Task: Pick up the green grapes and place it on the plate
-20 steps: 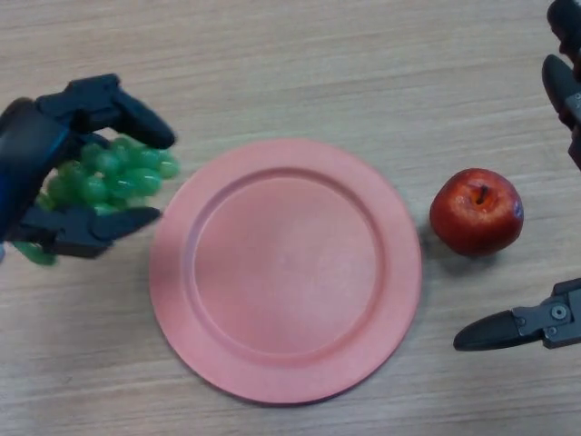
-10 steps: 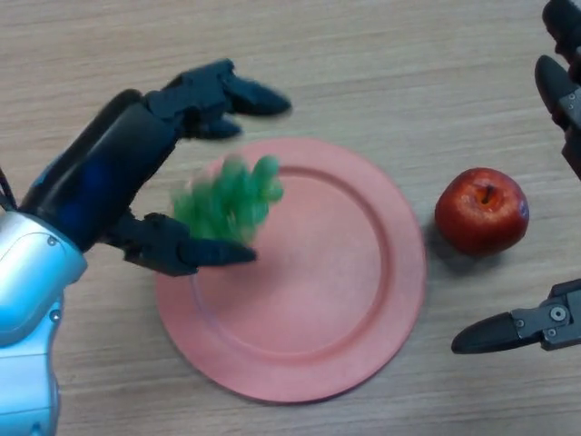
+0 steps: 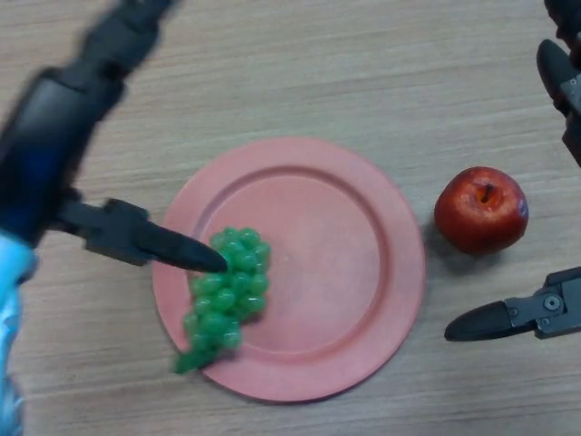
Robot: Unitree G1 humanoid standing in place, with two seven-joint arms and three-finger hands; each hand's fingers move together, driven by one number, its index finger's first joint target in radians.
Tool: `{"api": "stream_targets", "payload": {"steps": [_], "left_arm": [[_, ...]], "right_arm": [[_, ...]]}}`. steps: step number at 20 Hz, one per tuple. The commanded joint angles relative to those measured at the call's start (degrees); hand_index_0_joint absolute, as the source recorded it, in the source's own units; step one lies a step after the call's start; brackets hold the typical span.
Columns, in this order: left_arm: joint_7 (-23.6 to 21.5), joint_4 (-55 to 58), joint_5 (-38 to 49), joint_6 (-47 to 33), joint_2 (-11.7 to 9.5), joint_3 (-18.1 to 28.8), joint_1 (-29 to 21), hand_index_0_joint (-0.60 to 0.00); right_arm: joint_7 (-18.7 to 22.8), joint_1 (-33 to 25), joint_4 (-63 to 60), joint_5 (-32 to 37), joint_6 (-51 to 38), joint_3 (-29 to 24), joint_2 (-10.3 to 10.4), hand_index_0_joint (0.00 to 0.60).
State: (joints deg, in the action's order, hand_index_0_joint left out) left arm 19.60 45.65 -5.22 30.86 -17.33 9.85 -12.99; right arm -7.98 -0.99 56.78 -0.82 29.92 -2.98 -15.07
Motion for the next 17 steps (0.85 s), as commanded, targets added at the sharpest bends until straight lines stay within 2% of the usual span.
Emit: {"api": "stream_targets", "payload": {"steps": [1,2,3,4,5,7,10,14,17], "left_arm": [[-5.4,5.1,10.1,-10.6,-0.4,5.5,3.9,0.000],[-5.8,5.6,14.3,-10.6,-0.3,6.7,5.0,0.000],[-6.3,5.5,22.8,-9.9,-0.8,10.1,6.7,0.000],[-6.7,5.0,26.1,-8.9,-1.8,11.8,6.9,0.000],[-6.9,3.0,31.5,-8.2,-3.6,15.6,7.2,0.000],[-5.5,0.1,33.7,-10.0,-5.8,18.3,8.4,0.000],[-4.1,-1.9,33.2,-12.8,-6.0,18.3,9.2,0.000],[-6.2,-5.0,29.7,-14.6,-5.6,15.8,8.4,0.000],[-7.5,-4.1,29.5,-12.0,-5.6,13.8,7.5,0.000]], "right_arm": [[1.7,-4.2,3.2,-0.6,-2.5,-0.4,-0.6,0.000],[1.9,-5.0,3.2,-0.6,-1.9,-0.3,-0.8,0.000],[2.2,-6.3,3.2,-0.9,-1.0,0.0,-1.0,0.000],[2.1,-6.6,3.2,-1.1,-0.7,0.1,-0.9,0.000],[1.9,-7.0,3.2,-1.6,-0.2,0.6,-0.7,0.000],[1.2,-6.8,3.2,-2.0,-0.5,0.7,-0.1,0.000],[1.0,-6.3,3.2,-2.9,-0.9,1.6,0.4,0.000],[0.4,-5.8,3.2,-3.1,-0.9,2.7,1.3,0.000],[0.3,-5.4,3.0,-2.4,-1.1,2.4,1.4,0.000]]}}
